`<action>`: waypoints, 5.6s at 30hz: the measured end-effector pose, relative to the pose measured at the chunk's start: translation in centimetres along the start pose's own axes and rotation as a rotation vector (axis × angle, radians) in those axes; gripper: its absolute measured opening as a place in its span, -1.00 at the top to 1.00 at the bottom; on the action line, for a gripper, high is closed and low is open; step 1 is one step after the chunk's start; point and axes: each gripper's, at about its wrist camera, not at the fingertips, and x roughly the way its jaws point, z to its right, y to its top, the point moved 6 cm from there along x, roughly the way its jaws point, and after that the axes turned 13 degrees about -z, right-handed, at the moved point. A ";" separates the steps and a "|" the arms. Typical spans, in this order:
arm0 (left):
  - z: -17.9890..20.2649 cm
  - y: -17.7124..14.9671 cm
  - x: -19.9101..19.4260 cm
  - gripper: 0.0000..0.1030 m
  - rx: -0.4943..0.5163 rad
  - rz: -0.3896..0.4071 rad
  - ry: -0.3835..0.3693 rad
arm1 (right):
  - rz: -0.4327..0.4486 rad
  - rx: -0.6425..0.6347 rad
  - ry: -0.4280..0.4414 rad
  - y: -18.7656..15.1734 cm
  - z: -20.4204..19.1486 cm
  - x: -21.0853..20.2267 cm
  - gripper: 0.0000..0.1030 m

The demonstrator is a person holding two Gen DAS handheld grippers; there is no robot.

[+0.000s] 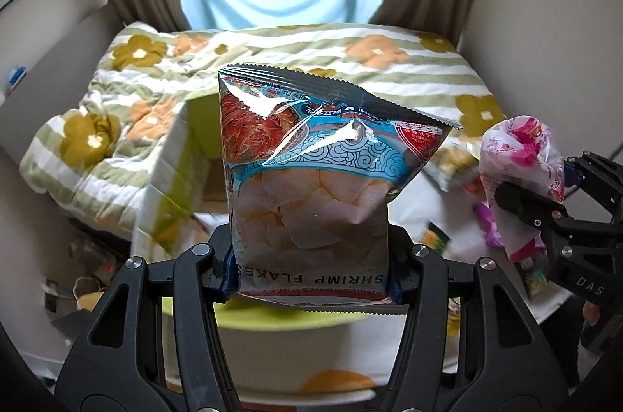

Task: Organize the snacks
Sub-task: 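Carry both bags over the box with both tools, then open both tools to drop the bags into the box, then move back to the pile and grasp the gold Pillows bag with left tool, then lift the gold Pillows bag with left tool while right tool grasps the white bread bag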

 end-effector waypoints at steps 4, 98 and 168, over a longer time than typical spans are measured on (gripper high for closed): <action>-4.3 2.9 1.7 0.00 -0.003 -0.016 0.009 | -0.012 0.015 0.029 3.8 -2.8 2.5 0.13; 13.7 -7.2 2.8 -0.99 0.065 -0.099 -0.115 | -0.038 0.219 -0.092 -6.8 7.7 -2.9 -0.95; 12.7 -15.7 15.8 -0.20 -0.063 -0.210 -0.076 | -0.280 0.221 -0.133 -16.7 6.2 13.4 -0.15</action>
